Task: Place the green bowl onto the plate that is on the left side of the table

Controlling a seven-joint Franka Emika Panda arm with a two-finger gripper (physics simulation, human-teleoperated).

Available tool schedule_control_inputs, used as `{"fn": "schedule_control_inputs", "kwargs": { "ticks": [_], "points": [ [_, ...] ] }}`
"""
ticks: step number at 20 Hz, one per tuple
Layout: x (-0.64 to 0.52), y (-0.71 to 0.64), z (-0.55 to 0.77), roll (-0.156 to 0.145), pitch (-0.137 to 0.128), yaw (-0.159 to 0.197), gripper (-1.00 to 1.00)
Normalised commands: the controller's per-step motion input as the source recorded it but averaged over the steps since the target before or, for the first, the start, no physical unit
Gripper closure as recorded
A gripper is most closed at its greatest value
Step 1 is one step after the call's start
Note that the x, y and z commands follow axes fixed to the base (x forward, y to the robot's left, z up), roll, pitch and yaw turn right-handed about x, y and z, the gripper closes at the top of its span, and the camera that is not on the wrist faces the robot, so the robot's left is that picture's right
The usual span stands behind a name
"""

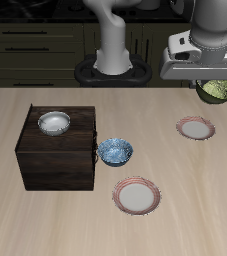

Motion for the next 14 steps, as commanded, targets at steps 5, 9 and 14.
{"fn": "schedule_control_inputs", "kwargs": {
  "ticks": [5,9,14],
  "points": [
    [-0.11,-0.07,-0.05,0.017,-0.008,-0.011,1.00],
    [-0.17,-0.15,0.03,-0.044,-0.057,0.029,1.00],
    [-0.21,-0.06,0.01,0.002,-0.016,-0.030,1.00]
  ]
}}
